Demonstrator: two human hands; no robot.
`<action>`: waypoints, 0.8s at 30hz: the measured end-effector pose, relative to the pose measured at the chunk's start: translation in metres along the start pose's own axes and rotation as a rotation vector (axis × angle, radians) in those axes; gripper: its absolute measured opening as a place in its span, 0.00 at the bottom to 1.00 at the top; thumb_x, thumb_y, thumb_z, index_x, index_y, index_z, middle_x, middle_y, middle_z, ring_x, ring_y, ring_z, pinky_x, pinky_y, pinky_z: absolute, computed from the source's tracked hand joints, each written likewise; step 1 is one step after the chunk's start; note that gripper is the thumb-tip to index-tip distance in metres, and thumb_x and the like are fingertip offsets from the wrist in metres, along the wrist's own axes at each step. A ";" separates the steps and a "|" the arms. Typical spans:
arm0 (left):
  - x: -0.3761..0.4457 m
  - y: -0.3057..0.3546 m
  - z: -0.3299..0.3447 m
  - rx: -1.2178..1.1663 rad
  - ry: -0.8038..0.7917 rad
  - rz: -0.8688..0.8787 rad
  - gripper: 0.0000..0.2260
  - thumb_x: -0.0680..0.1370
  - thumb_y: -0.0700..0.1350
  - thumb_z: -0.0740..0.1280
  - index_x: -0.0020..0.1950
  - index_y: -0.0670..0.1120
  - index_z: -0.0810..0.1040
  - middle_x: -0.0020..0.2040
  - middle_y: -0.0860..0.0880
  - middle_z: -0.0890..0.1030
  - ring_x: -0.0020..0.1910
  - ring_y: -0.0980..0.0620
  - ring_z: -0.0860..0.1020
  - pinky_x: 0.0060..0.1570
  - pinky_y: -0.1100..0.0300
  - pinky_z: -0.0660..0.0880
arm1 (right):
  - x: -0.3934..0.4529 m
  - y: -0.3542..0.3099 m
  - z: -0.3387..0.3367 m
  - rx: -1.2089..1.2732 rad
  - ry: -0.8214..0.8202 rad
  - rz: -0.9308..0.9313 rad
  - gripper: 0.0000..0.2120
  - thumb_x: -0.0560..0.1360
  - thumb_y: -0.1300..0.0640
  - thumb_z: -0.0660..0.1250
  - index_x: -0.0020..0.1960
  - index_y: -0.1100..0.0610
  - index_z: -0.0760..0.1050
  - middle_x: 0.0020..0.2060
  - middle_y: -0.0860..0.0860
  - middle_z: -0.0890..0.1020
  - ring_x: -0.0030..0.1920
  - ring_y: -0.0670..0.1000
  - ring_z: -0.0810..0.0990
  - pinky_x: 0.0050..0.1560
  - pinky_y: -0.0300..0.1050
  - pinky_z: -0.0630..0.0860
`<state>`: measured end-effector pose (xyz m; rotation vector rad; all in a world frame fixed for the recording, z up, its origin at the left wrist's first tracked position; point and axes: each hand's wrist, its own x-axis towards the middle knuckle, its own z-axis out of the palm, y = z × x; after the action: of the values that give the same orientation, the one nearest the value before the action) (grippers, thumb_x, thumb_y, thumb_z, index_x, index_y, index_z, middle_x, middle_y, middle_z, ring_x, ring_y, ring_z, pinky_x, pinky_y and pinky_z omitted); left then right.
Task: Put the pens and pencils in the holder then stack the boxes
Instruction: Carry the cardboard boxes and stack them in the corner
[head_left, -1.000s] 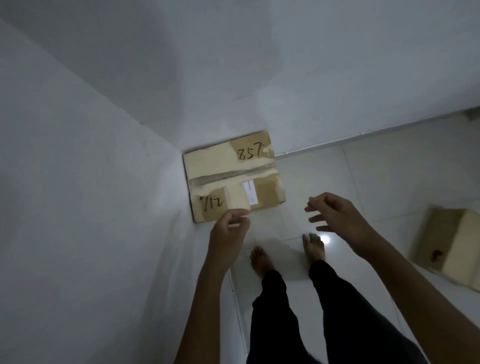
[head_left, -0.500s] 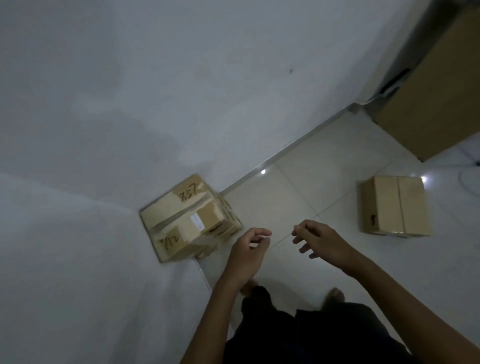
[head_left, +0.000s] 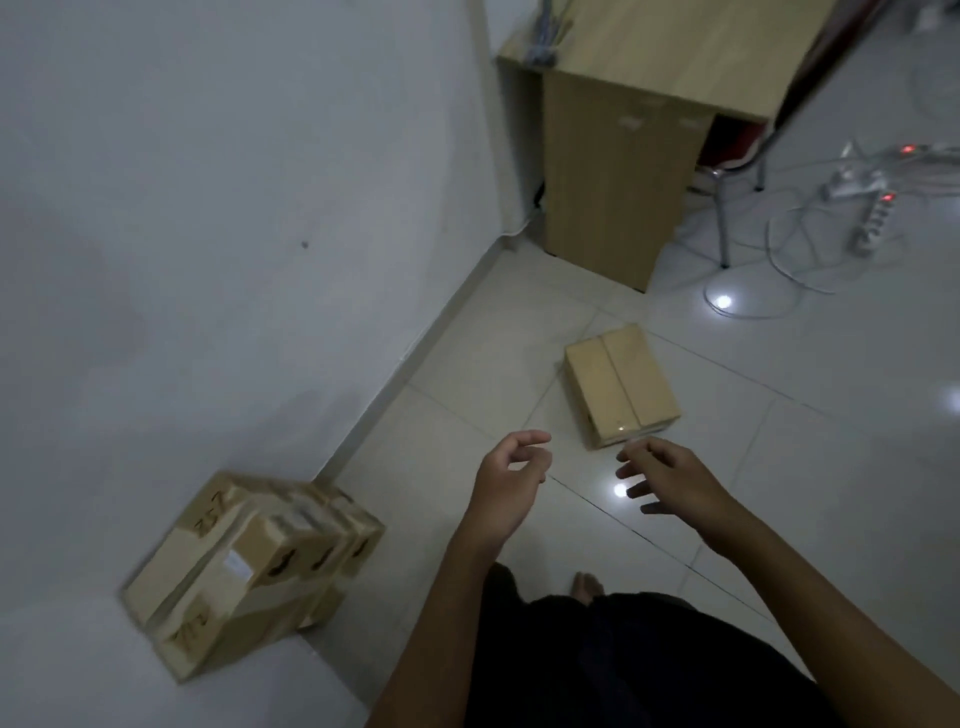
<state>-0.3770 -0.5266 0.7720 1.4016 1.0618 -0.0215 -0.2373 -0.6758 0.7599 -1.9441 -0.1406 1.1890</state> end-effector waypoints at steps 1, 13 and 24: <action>0.007 0.008 0.017 0.029 -0.028 0.002 0.09 0.79 0.48 0.66 0.56 0.58 0.80 0.52 0.56 0.80 0.49 0.55 0.80 0.56 0.54 0.77 | 0.004 0.006 -0.018 0.033 0.029 0.020 0.10 0.80 0.49 0.60 0.50 0.53 0.78 0.47 0.52 0.83 0.47 0.55 0.82 0.51 0.52 0.80; 0.172 0.058 0.134 0.055 -0.090 -0.038 0.16 0.79 0.46 0.67 0.66 0.58 0.74 0.65 0.55 0.74 0.63 0.52 0.76 0.64 0.52 0.74 | 0.124 0.013 -0.150 0.249 0.211 0.223 0.11 0.79 0.51 0.62 0.52 0.57 0.78 0.49 0.56 0.82 0.47 0.57 0.81 0.51 0.53 0.80; 0.343 0.050 0.193 0.447 -0.035 -0.130 0.23 0.78 0.45 0.65 0.73 0.52 0.70 0.71 0.47 0.71 0.70 0.51 0.70 0.65 0.58 0.66 | 0.274 0.059 -0.192 0.407 0.204 0.493 0.12 0.78 0.52 0.63 0.57 0.58 0.76 0.52 0.56 0.81 0.48 0.55 0.80 0.42 0.47 0.78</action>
<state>-0.0413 -0.4753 0.5675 1.7191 1.1622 -0.3977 0.0434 -0.6953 0.5704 -1.7617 0.6727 1.1964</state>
